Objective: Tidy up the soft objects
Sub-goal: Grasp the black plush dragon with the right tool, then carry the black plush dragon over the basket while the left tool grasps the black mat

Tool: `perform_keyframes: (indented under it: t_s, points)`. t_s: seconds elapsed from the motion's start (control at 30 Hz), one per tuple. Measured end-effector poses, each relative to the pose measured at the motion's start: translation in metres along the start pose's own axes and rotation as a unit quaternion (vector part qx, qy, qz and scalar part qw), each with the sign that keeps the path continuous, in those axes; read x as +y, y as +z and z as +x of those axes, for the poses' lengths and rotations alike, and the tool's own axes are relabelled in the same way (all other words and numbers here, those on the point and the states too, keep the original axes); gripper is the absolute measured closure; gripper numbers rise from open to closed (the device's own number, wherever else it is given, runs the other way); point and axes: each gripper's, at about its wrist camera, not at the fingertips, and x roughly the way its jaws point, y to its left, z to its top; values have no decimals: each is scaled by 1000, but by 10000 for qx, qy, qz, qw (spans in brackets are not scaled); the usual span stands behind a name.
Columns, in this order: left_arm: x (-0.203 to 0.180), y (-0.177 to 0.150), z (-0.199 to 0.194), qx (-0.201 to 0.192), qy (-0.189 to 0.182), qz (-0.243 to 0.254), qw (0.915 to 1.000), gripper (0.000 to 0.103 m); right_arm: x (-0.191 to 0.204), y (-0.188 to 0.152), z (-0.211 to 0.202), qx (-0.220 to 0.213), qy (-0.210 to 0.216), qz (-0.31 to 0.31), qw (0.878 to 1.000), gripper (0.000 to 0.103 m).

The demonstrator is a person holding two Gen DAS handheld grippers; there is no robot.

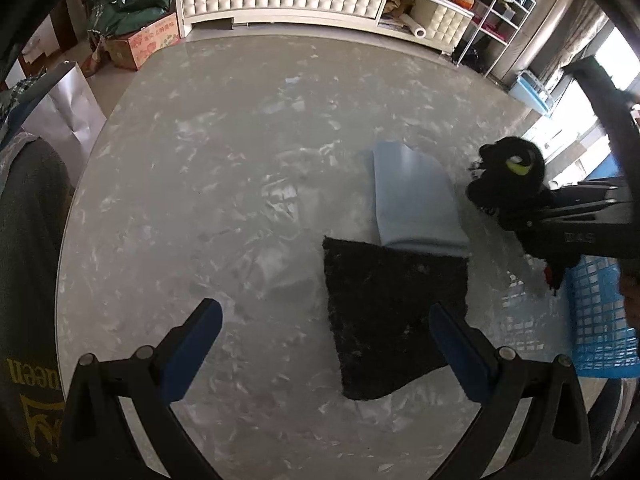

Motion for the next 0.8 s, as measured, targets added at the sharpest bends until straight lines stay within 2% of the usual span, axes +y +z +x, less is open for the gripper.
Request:
perform_keyframes:
  t_s: [0.23,0.63,0.8]
  points:
    - [-5,2,14,139,159,109,9997,0,-11,-21,-31,-285,323,37,9991,61]
    - [-22,4,24,324,261,345,9985,0,-49,-67,-133,-1073,697,-73,9918,61]
    - [-32,5,33,353,473,462,9972,1,-74,-96,-179,-1509,543,-65,9870,61]
